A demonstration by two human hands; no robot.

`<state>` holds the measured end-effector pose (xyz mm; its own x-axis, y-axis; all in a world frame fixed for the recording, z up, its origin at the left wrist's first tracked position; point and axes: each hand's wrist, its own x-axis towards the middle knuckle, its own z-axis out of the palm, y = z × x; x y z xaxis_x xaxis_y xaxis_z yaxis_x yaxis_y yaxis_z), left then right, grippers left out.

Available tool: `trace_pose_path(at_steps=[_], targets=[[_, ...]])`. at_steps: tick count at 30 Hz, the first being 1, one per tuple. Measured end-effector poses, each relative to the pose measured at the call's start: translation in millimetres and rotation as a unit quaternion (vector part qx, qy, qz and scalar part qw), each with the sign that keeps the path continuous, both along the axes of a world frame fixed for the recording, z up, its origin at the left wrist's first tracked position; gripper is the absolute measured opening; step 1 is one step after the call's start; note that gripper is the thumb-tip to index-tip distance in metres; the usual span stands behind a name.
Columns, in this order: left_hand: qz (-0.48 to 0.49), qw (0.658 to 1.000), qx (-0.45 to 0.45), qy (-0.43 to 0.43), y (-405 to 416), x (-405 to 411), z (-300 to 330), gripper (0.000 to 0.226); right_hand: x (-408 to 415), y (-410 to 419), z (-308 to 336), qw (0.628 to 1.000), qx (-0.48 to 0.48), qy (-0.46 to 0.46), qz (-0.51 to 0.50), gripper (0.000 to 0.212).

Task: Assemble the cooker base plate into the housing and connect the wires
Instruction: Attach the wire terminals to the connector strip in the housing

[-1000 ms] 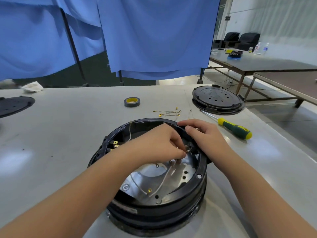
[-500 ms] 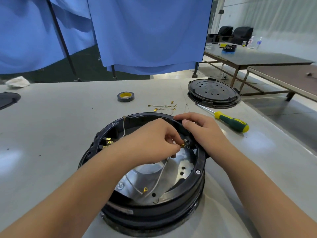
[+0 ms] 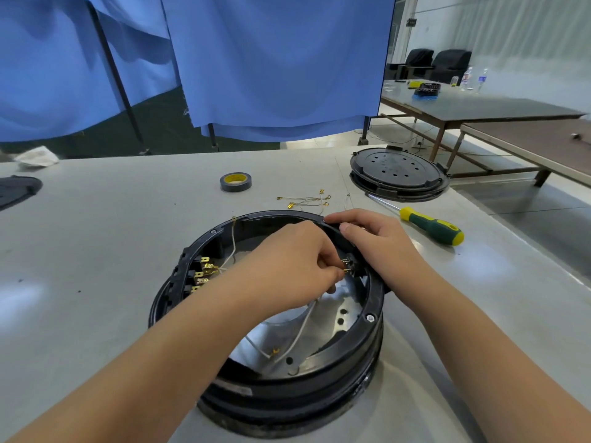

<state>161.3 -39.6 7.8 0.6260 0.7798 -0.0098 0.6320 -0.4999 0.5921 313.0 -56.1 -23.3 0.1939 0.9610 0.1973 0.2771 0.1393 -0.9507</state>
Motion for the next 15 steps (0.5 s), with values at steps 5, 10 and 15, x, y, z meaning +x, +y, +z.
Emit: trace_pose_path(at_steps=[5, 10, 15], targets=[[0.0, 0.998, 0.052, 0.018, -4.3, 1.9, 1.1, 0.016, -0.7, 0.9, -1.4, 1.0, 0.006, -0.001, -0.001, 0.03], [0.005, 0.993, 0.107, 0.042, -9.0, 4.0, 1.6, 0.017, -0.5, 2.2, -2.2, 1.0, 0.01, -0.005, 0.0, 0.031], [0.011, 0.994, 0.101, 0.034, -9.3, 6.3, 0.6, 0.018, -1.2, 3.8, -3.4, 1.0, 0.016, -0.004, -0.001, 0.031]])
